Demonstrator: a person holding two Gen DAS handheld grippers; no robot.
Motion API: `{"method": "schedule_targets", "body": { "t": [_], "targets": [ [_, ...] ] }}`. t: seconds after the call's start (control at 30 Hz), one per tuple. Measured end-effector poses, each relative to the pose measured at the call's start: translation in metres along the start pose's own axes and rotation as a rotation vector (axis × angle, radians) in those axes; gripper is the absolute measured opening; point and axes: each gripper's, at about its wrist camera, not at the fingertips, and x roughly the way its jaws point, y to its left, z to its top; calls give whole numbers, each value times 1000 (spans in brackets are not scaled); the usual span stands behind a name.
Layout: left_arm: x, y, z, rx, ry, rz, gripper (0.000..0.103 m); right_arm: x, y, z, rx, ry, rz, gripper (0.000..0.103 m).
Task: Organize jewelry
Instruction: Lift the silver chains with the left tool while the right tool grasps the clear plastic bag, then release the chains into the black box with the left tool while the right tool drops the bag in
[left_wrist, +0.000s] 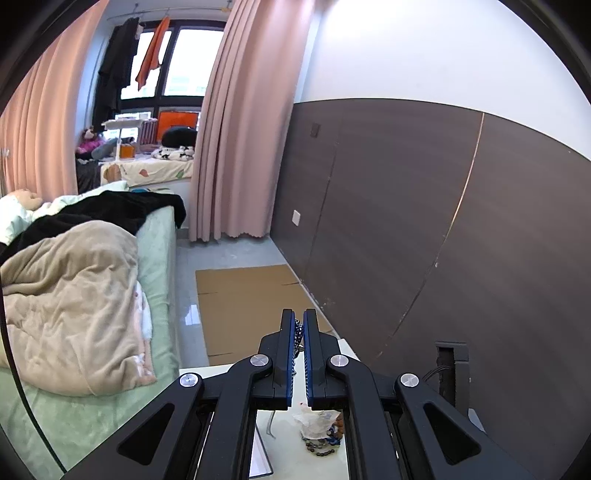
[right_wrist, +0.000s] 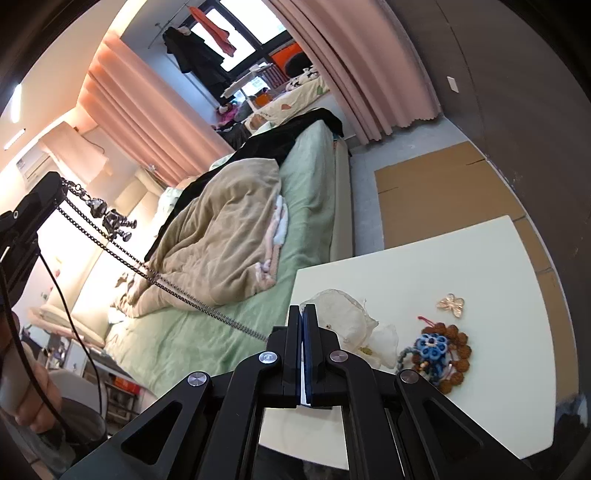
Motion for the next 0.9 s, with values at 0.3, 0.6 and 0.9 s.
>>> {"method": "schedule_targets", "body": {
  "t": [0.3, 0.6, 0.9],
  "targets": [
    [9, 21, -17, -43, 36, 26, 4, 12, 10, -3, -11, 26, 6, 3],
    [49, 57, -60, -148, 139, 65, 4, 28, 10, -13, -2, 70, -12, 3],
    [78, 79, -106, -240, 247, 77, 4, 42, 13, -17, -1, 102, -25, 3]
  ]
}}
